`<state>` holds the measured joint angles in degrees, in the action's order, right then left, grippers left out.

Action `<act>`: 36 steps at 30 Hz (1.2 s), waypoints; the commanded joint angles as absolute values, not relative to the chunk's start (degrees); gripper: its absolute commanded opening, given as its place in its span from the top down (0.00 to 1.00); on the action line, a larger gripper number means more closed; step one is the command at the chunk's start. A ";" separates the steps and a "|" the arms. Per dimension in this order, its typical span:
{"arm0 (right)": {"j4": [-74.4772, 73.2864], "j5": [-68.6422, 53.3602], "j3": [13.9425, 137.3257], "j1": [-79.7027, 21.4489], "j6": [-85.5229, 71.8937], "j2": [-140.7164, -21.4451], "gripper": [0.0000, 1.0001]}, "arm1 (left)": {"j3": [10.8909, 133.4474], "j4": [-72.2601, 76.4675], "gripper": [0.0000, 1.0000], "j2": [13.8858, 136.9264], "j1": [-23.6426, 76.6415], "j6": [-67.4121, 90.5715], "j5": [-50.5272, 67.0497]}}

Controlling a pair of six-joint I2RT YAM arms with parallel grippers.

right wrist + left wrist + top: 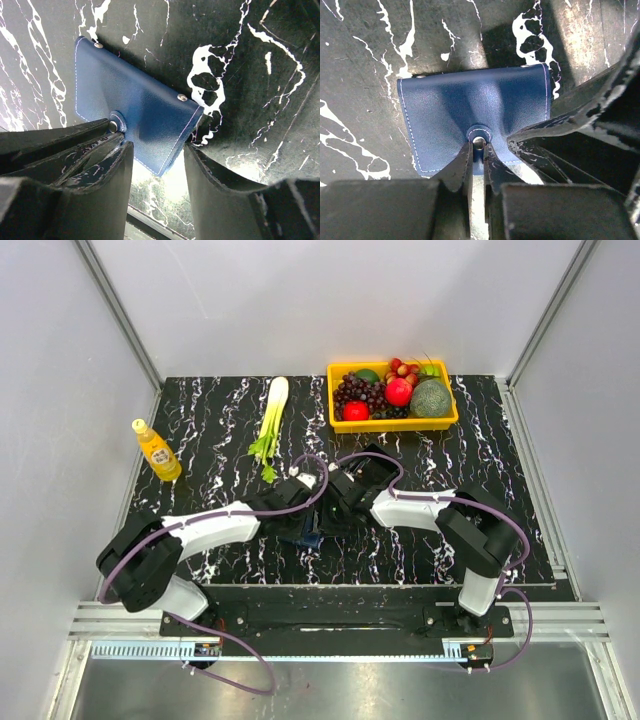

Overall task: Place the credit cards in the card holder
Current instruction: Open the card holder at the center of the board.

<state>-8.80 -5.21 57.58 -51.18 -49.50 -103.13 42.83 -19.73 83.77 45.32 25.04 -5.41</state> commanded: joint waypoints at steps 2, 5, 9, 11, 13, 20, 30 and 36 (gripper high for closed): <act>-18.89 -0.45 56.34 -52.03 -47.29 -103.63 0.49 | 42.10 -20.48 1.00 88.59 47.20 25.05 -8.26; -19.86 2.02 57.13 -52.03 -46.76 -102.22 0.50 | 41.93 -20.22 1.00 89.21 47.46 25.05 -8.88; -20.91 2.20 59.50 -52.03 -46.49 -104.23 0.51 | 39.91 -17.42 1.00 86.93 48.25 24.87 -8.44; -21.00 1.85 60.20 -51.77 -47.45 -106.08 0.53 | 39.03 -16.09 1.00 84.74 48.34 24.70 -7.65; -20.92 1.85 60.12 -51.50 -48.77 -107.66 0.53 | 37.89 -14.51 1.00 82.80 48.34 24.52 -6.34; -20.92 2.46 59.59 -51.06 -50.19 -108.02 0.54 | 30.95 -8.80 1.00 71.04 48.43 27.68 -9.13; -20.39 3.25 58.98 -51.06 -45.89 -101.09 0.46 | 28.21 -9.49 1.00 52.57 48.34 25.15 -13.09; -20.39 2.99 59.32 -51.06 -39.30 -93.70 0.41 | 33.65 -12.83 1.00 51.59 48.25 19.96 -16.69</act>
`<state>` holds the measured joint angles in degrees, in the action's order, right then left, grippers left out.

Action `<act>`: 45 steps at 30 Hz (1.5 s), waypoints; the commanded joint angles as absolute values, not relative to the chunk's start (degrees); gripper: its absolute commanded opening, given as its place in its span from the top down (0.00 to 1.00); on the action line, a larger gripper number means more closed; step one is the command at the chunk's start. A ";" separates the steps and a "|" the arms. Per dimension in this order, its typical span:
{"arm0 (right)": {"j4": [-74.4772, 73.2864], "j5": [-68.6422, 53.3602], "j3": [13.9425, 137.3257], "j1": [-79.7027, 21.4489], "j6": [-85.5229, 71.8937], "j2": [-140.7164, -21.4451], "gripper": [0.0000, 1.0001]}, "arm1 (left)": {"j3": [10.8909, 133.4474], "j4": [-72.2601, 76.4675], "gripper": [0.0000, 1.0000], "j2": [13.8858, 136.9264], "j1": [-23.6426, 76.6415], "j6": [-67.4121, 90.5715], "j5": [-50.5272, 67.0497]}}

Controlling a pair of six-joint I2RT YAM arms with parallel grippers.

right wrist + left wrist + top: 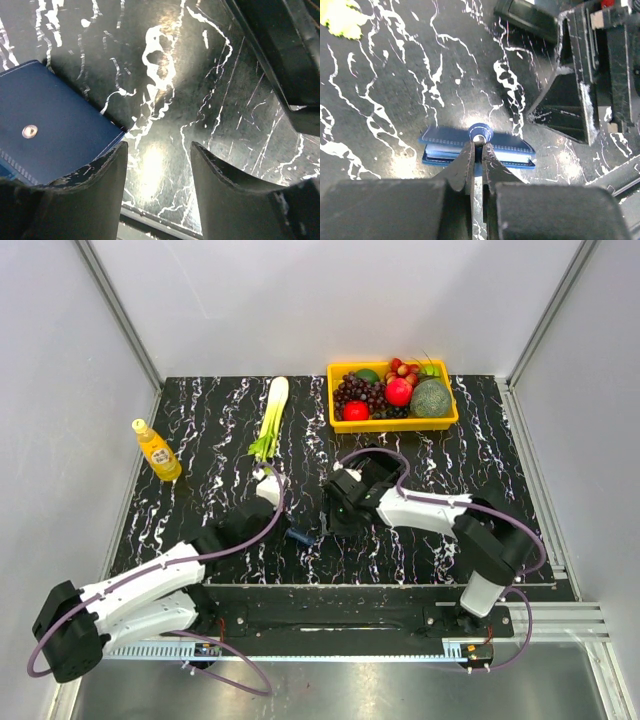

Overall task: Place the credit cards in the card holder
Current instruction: Open the card holder at the center of the board.

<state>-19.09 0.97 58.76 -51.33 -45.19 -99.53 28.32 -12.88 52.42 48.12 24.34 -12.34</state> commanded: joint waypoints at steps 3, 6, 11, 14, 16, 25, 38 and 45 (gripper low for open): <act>-20.22 2.90 59.33 -51.06 -38.24 -90.89 0.39 | 36.73 -12.75 1.00 52.38 48.34 16.80 -18.28; -19.95 2.11 60.29 -51.06 -36.92 -89.83 0.38 | 40.16 -12.14 1.00 52.91 48.08 12.94 -20.13; -20.21 3.25 60.91 -50.71 -38.76 -90.43 0.37 | 42.45 -11.61 1.00 58.96 46.49 8.97 -16.44; -20.65 3.69 60.82 -49.75 -40.07 -92.10 0.38 | 40.53 -7.84 1.00 61.96 46.41 10.10 -15.47; -20.74 2.82 60.73 -49.22 -40.60 -92.90 0.38 | 39.38 -6.42 1.00 62.14 46.41 11.59 -14.85; -16.97 1.24 62.75 -47.29 -38.85 -95.10 0.45 | 24.45 2.54 1.00 56.44 46.49 27.49 -11.25; -7.04 -18.28 60.48 -47.72 -40.17 -98.10 0.44 | 27.58 1.68 1.00 51.05 46.41 21.19 -11.34; -6.50 -17.93 57.66 -47.72 -37.71 -92.02 0.41 | 34.01 1.84 1.00 55.45 46.32 15.65 -11.34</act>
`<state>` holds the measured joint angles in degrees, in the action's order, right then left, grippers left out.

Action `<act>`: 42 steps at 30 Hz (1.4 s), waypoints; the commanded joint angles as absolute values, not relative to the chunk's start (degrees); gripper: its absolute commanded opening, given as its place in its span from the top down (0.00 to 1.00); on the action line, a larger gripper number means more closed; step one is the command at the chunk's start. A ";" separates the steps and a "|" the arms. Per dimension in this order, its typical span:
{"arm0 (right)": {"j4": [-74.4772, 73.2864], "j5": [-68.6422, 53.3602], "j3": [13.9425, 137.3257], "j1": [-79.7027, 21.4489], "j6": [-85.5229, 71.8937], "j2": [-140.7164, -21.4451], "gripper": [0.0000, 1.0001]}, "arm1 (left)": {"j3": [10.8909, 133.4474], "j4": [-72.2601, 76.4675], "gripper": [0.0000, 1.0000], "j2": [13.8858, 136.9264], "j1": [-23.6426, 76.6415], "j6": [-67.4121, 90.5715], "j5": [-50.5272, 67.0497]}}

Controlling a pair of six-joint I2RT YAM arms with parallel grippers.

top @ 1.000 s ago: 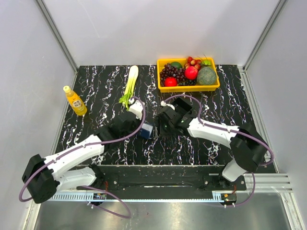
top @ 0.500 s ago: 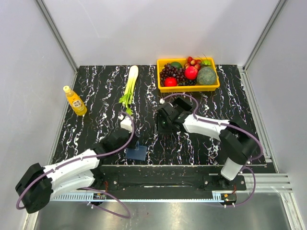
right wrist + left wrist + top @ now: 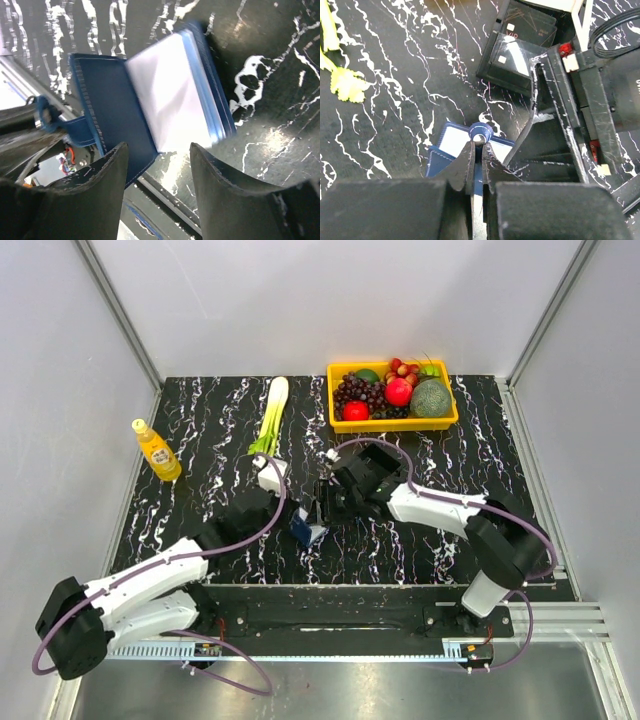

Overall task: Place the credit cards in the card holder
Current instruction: Open the card holder at the center of the board.

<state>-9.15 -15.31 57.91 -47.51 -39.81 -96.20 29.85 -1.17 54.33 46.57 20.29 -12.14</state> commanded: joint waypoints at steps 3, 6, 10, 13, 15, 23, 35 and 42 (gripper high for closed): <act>-5.63 -16.09 56.08 -47.72 -37.01 -90.88 0.38 | 36.47 0.79 1.00 57.82 46.14 14.16 -11.43; -4.93 -15.38 55.55 -47.64 -36.48 -89.82 0.37 | 37.00 1.31 1.00 59.58 45.88 13.36 -10.55; -3.96 -15.12 55.20 -47.72 -37.70 -89.74 0.37 | 37.26 3.08 1.00 61.52 45.53 13.01 -9.58; -3.34 -13.11 53.88 -47.72 -38.75 -87.90 0.38 | 37.79 3.60 1.00 62.93 45.35 12.83 -8.53; -3.08 -10.21 52.56 -47.64 -39.03 -85.88 0.37 | 37.62 3.87 1.00 63.19 45.26 12.66 -8.35; -1.58 -12.39 53.43 -47.72 -37.36 -88.40 0.37 | 37.97 5.36 1.00 64.69 44.74 12.04 -6.51; -0.53 -9.75 56.34 -47.72 -27.16 -92.38 1.00 | 38.58 7.56 1.00 66.62 43.60 12.22 -5.10; -6.05 3.32 56.50 -51.14 -25.77 -87.98 1.00 | 41.57 5.55 0.16 66.10 38.24 17.22 -2.28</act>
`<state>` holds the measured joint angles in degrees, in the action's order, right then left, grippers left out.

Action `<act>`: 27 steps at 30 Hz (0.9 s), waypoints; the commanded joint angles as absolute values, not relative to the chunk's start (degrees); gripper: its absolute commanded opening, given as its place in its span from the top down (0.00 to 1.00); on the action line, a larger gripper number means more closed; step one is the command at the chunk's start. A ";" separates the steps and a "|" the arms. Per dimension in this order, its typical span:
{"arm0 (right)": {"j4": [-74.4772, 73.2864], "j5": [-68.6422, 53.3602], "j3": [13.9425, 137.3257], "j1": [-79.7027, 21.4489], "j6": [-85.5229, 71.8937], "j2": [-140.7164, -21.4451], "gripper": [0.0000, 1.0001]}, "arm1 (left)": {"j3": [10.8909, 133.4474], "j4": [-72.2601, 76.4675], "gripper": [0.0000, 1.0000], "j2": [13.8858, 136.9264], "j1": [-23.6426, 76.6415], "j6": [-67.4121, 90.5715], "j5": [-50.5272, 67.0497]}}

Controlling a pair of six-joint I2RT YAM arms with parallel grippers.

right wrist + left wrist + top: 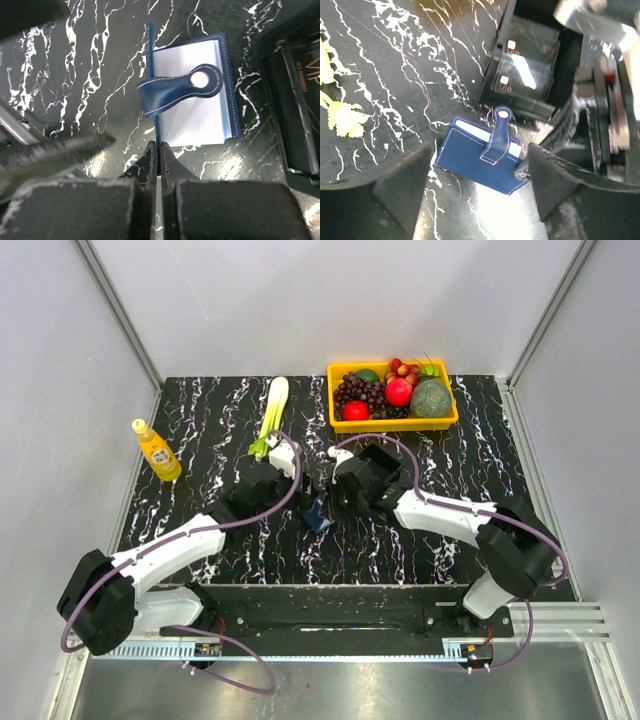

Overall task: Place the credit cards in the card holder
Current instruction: Open the card holder at the center of the board.

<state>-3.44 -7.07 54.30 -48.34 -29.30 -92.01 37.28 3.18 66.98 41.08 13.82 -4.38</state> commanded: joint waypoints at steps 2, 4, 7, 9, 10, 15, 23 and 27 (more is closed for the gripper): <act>-9.82 8.76 60.09 -53.69 -24.53 -89.72 1.00 | 41.22 4.05 0.08 63.73 36.22 19.33 -2.55; -13.60 14.12 63.62 -56.59 -24.17 -92.88 1.00 | 40.17 2.65 0.01 60.40 34.63 21.61 -4.90; -19.84 22.21 70.38 -60.63 -24.70 -100.26 1.00 | 40.78 -6.21 0.01 56.78 30.51 25.21 -9.57; -23.54 25.21 74.86 -63.70 -24.52 -105.00 1.00 | 40.52 -10.79 0.01 56.16 26.74 26.97 -8.97; -24.51 26.44 76.97 -65.11 -24.00 -107.03 1.00 | 40.17 -12.38 0.01 56.34 24.72 27.59 -7.83; -28.65 29.18 83.06 -69.52 -27.06 -114.52 0.99 | 37.62 -13.97 0.01 57.30 19.26 30.40 -3.61; -26.81 31.02 81.57 -72.51 -25.84 -114.17 0.96 | 37.44 -11.52 0.01 63.53 17.40 33.04 3.68; -25.05 29.88 80.16 -72.42 -26.10 -111.72 0.87 | 38.23 -11.43 0.01 66.88 17.40 34.10 7.12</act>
